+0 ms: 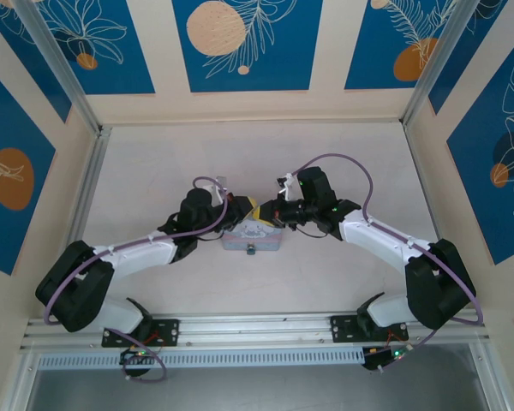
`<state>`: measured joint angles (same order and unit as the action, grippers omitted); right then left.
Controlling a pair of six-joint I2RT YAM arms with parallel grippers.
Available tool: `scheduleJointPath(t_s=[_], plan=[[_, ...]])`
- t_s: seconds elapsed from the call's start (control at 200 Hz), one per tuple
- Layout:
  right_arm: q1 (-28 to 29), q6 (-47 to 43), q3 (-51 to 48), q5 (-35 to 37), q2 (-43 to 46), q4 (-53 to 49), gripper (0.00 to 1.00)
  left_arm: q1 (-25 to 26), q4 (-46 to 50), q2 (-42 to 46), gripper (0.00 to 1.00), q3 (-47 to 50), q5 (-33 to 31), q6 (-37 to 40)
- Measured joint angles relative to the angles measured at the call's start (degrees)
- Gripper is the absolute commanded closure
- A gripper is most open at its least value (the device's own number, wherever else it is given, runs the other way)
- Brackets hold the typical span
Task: Unlock the padlock with the key
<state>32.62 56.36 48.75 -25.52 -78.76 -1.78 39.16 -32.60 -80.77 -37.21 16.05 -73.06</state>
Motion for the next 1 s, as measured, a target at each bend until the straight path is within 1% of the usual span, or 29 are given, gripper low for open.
scheduleJointPath(t_s=[0.155, 0.205, 0.265, 0.285, 0.305, 0.335, 0.375, 0.44, 0.48, 0.69, 0.77, 0.815, 0.945, 1.0], plan=[[0.0, 0.0, 0.0, 0.0, 0.0, -0.1, 1.0, 0.0, -0.2, -0.1, 1.0, 0.0, 0.0, 0.0], [-0.1, 0.0, 0.0, 0.0, 0.0, -0.2, 1.0, 0.0, -0.2, -0.1, 0.92, 0.0, -0.1, 0.0], [-0.1, 0.0, 0.0, 0.0, 0.0, -0.2, 1.0, 0.1, -0.1, -0.1, 0.87, 0.0, -0.3, 0.1], [-0.1, 0.0, 0.0, 0.0, 0.0, -0.2, 1.0, 0.1, -0.1, -0.1, 0.84, 0.0, -0.3, 0.0], [-0.1, 0.0, 0.0, 0.0, 0.0, -0.2, 1.0, 0.1, 0.0, -0.1, 0.78, 0.0, -0.3, 0.1], [-0.2, 0.0, 0.0, 0.0, 0.0, -0.1, 1.0, 0.2, 0.0, -0.1, 0.65, 0.0, -0.2, 0.0], [-0.4, 0.0, 0.0, 0.0, 0.0, -0.1, 1.0, 0.3, 0.1, -0.1, 0.53, 0.0, -0.2, 0.2], [-0.7, 0.0, 0.0, 0.0, 0.0, -0.1, 1.0, 0.5, 0.3, -0.1, 0.41, 0.0, -0.3, 0.0], [-0.9, 0.0, 0.0, 0.0, 0.1, -0.2, 1.0, 0.6, 0.3, -0.1, 0.38, 0.0, -0.3, 0.3], [-1.6, 0.0, 0.0, -0.4, 0.6, -0.1, 1.0, 0.7, 0.5, -0.1, 0.34, 0.0, -0.7, 0.0], [-1.6, 0.0, 0.0, -0.5, 0.6, -0.1, 1.0, 0.7, 0.5, -0.1, 0.35, 0.0, -0.6, 0.0], [-1.6, 0.0, 0.0, -0.5, 0.6, -0.1, 1.0, 0.7, 0.4, -0.1, 0.39, 0.0, -0.6, -0.1], [-1.6, 0.0, 0.0, -0.5, 0.6, -0.1, 1.0, 0.8, -0.1, -0.1, 0.58, 0.0, -0.5, -0.7], [-1.6, 0.0, 0.0, -0.5, 0.6, -0.1, 1.0, 0.8, -0.4, -0.1, 0.63, 0.0, -0.4, -0.5]])
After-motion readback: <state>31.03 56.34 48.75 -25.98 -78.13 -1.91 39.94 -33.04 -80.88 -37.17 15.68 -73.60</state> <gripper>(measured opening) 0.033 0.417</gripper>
